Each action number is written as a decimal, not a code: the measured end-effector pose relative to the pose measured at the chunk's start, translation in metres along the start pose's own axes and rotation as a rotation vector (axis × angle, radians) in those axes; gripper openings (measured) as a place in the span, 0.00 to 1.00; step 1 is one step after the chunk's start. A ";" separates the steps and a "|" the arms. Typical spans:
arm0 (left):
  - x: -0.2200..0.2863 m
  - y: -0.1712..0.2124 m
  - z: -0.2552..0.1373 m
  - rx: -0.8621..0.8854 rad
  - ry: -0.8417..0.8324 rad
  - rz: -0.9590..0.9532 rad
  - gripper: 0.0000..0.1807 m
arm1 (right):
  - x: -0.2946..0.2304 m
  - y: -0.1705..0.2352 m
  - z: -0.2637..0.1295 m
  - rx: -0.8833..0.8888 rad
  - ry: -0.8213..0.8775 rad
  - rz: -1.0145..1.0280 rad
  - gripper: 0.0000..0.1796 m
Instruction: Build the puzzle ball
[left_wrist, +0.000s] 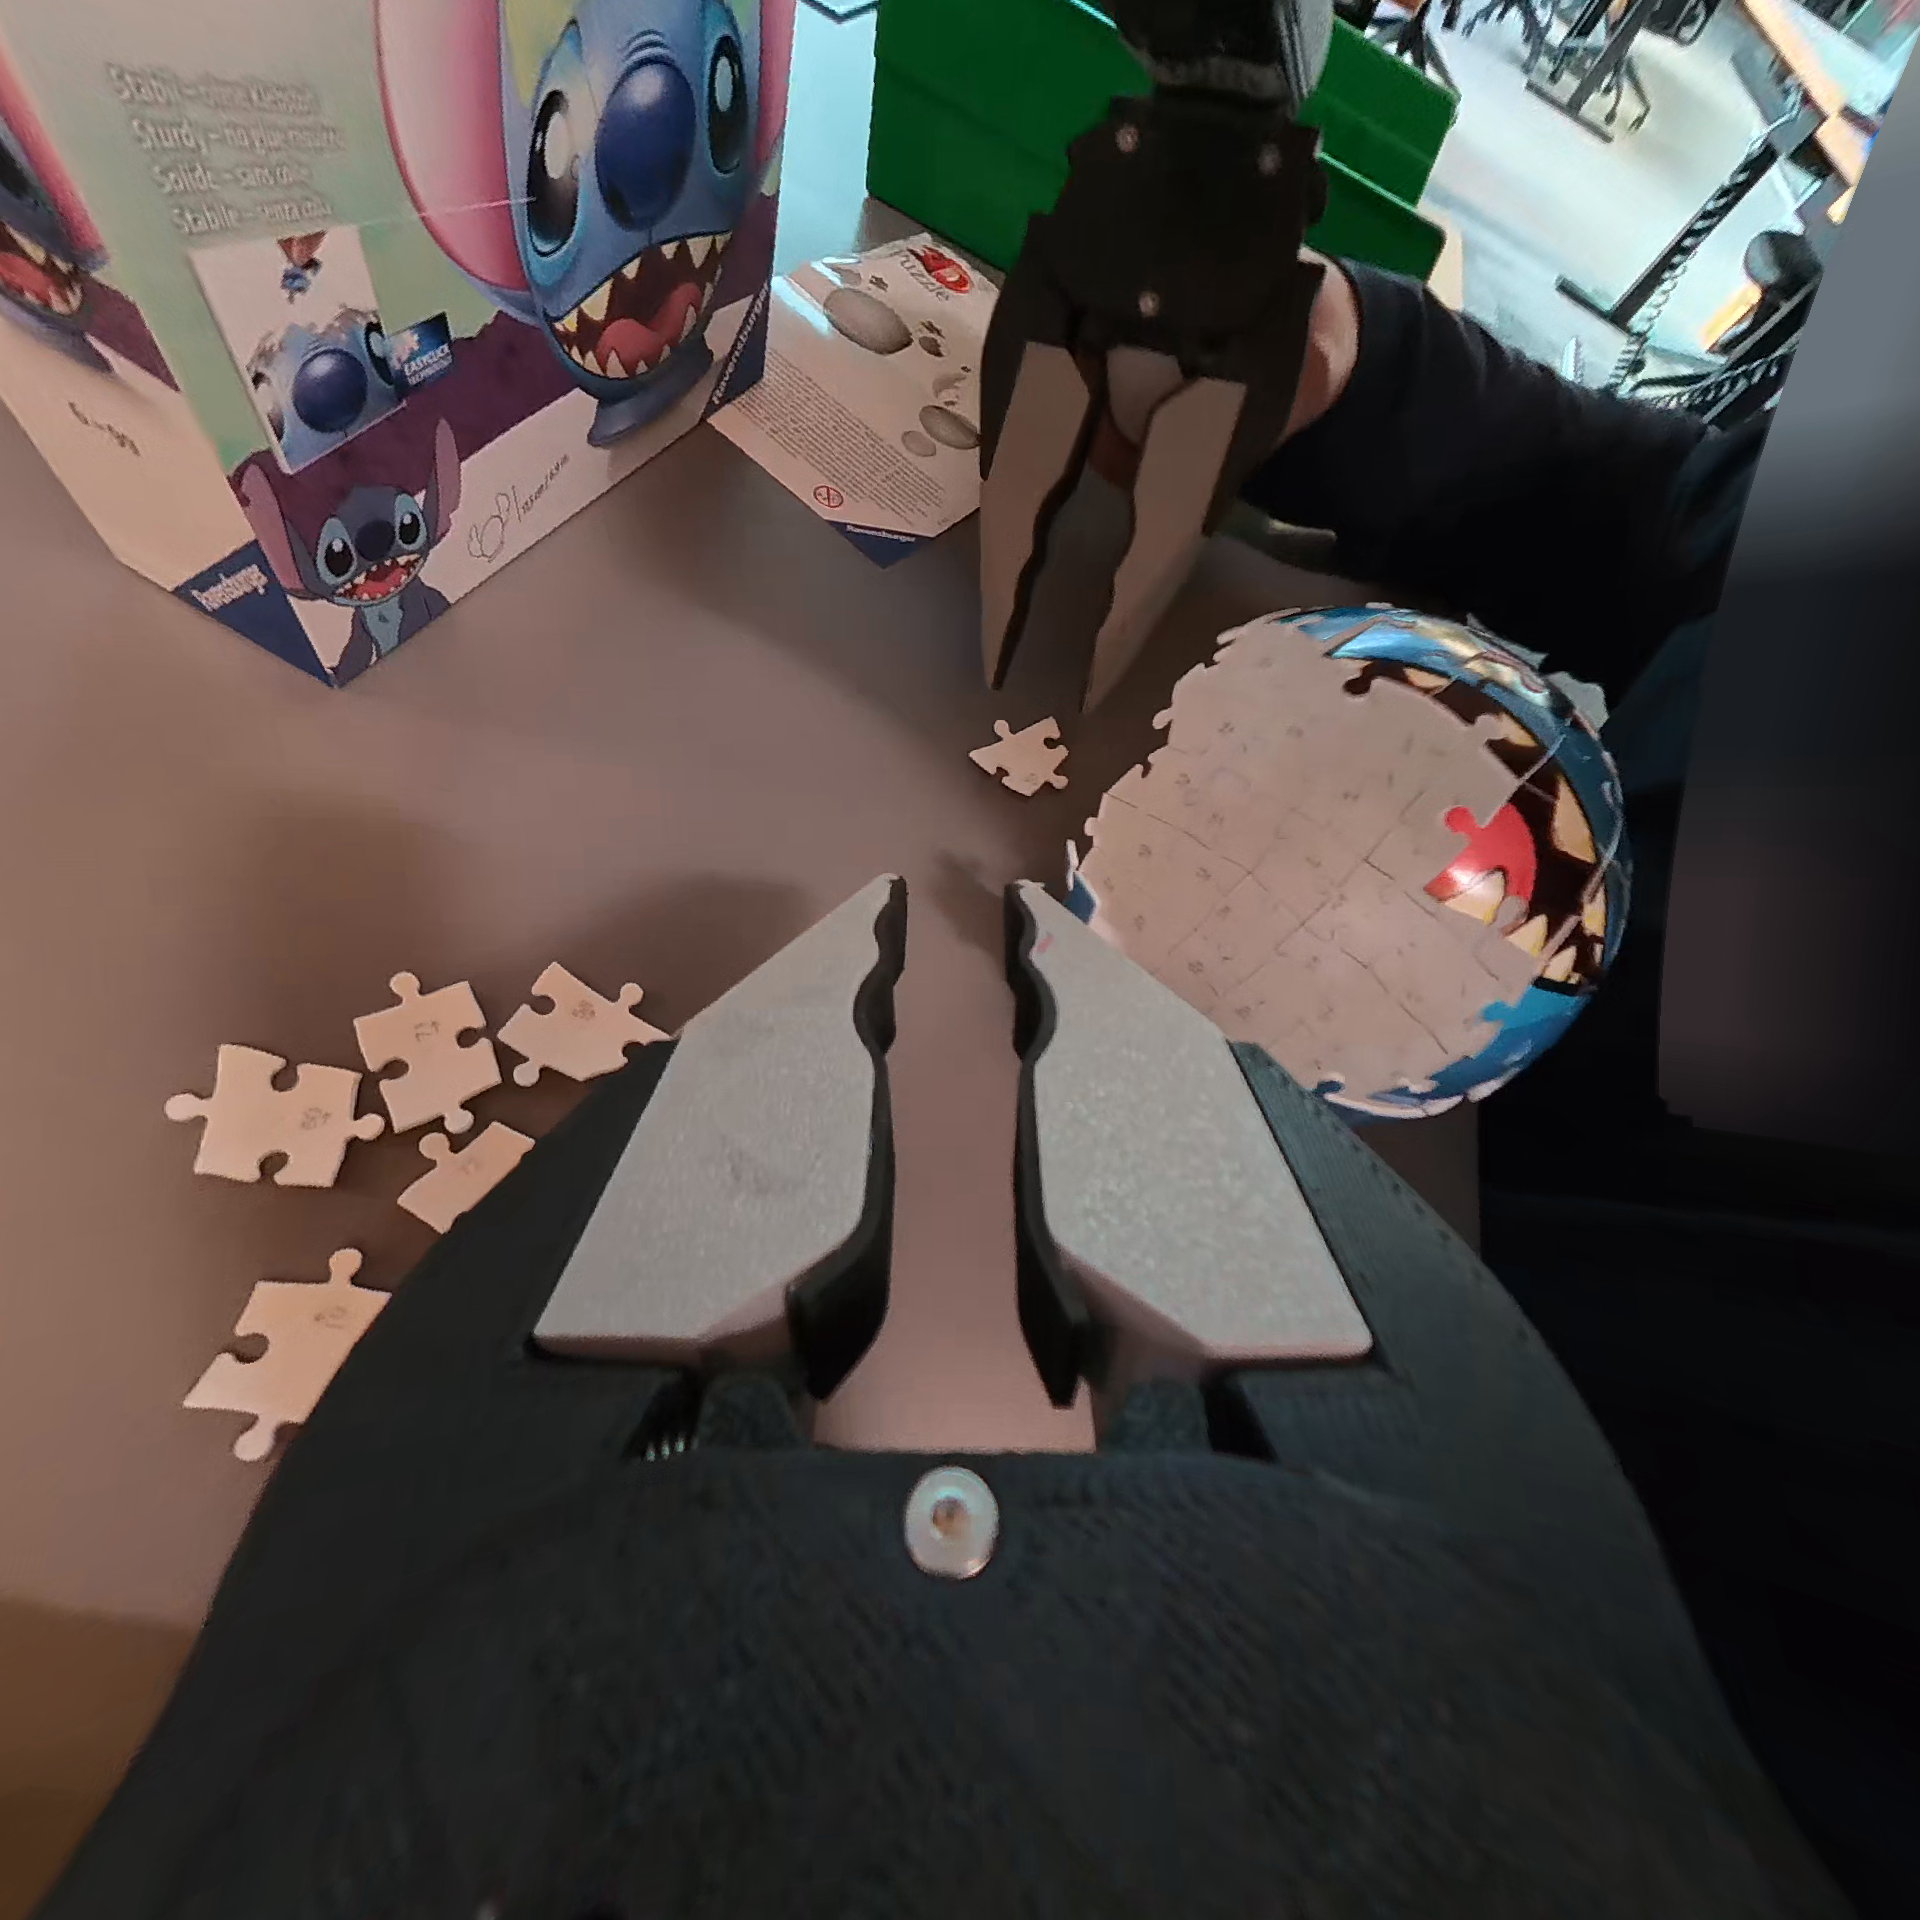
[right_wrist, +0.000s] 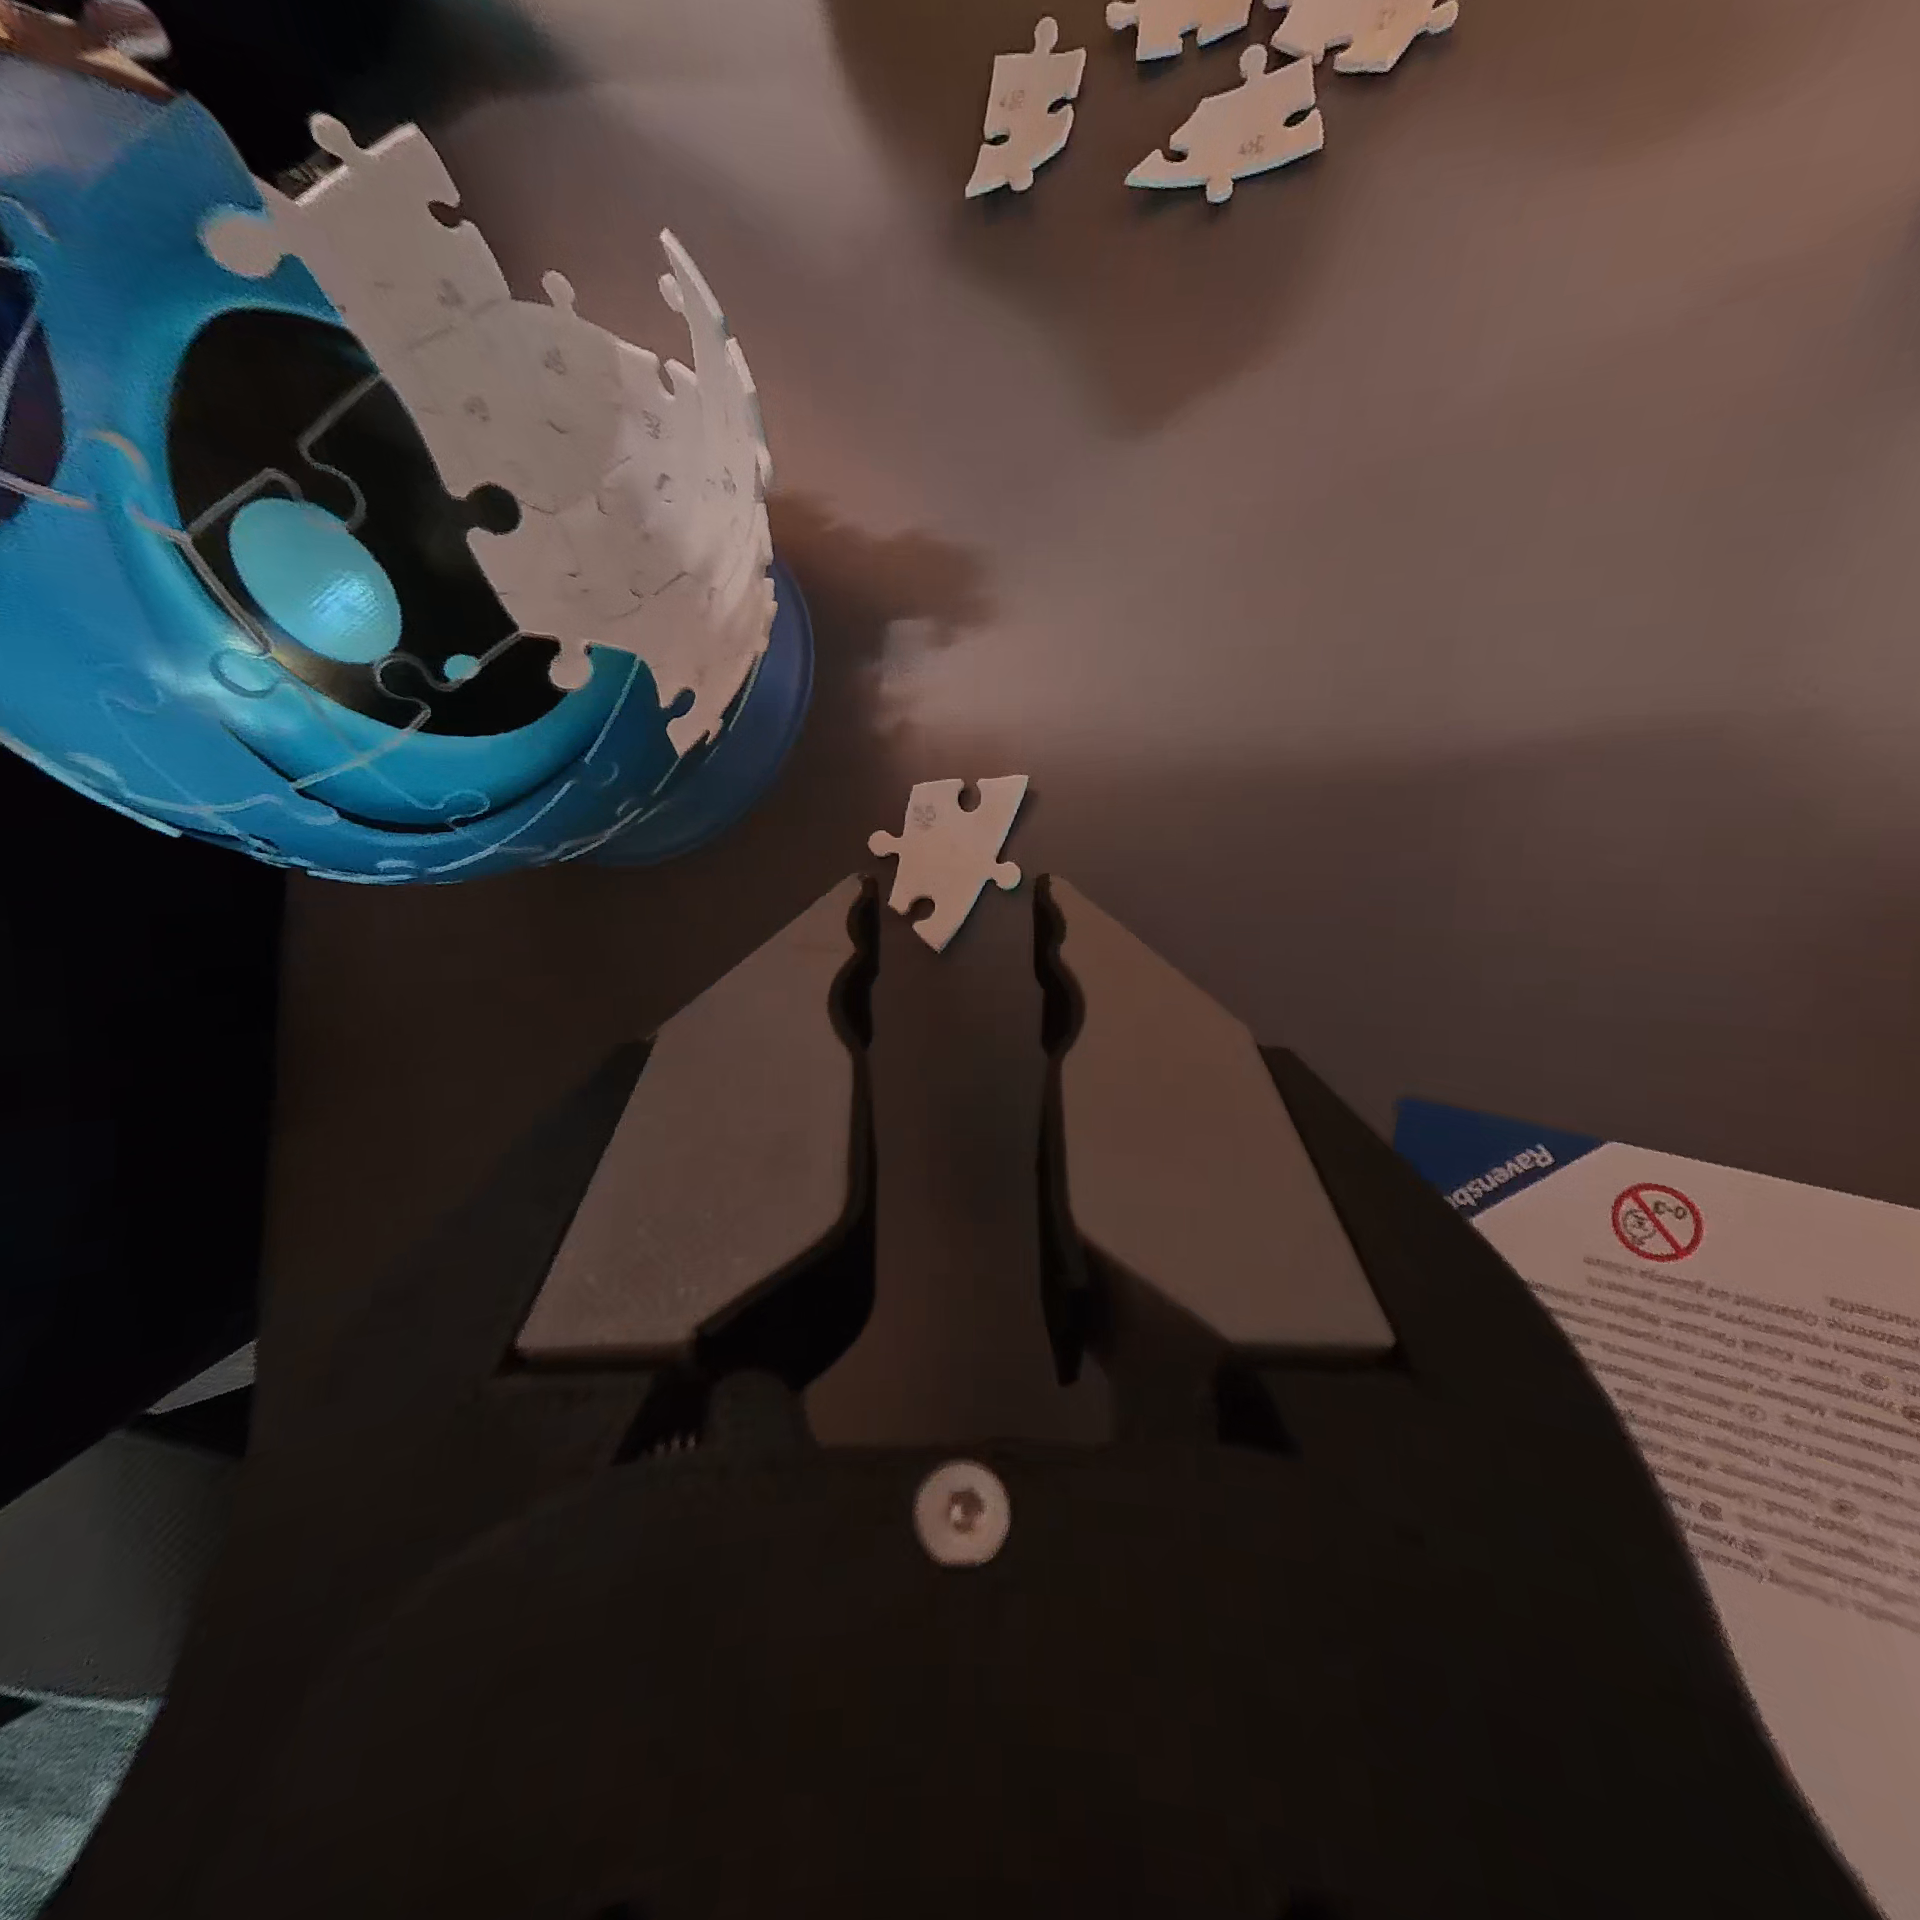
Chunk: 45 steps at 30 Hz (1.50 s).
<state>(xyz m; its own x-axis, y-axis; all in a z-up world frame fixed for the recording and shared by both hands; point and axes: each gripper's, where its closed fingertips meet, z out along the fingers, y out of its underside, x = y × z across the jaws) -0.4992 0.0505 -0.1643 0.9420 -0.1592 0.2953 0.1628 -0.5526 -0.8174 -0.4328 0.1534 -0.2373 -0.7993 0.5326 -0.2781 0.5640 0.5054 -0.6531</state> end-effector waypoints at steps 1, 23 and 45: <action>-0.001 0.001 0.000 0.004 -0.002 -0.004 0.09 | 0.000 0.001 0.001 -0.001 0.014 -0.004 0.16; -0.007 0.009 0.005 -0.020 -0.023 -0.013 0.09 | 0.004 0.008 0.009 -0.033 0.282 -0.090 0.17; -0.011 0.014 0.007 -0.028 -0.030 -0.022 0.09 | 0.001 0.009 0.012 -0.013 0.299 -0.139 0.08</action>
<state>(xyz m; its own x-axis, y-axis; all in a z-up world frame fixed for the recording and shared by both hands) -0.5054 0.0498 -0.1826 0.9468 -0.1227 0.2975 0.1754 -0.5783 -0.7967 -0.4316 0.1501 -0.2519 -0.7735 0.6330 0.0335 0.4580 0.5947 -0.6607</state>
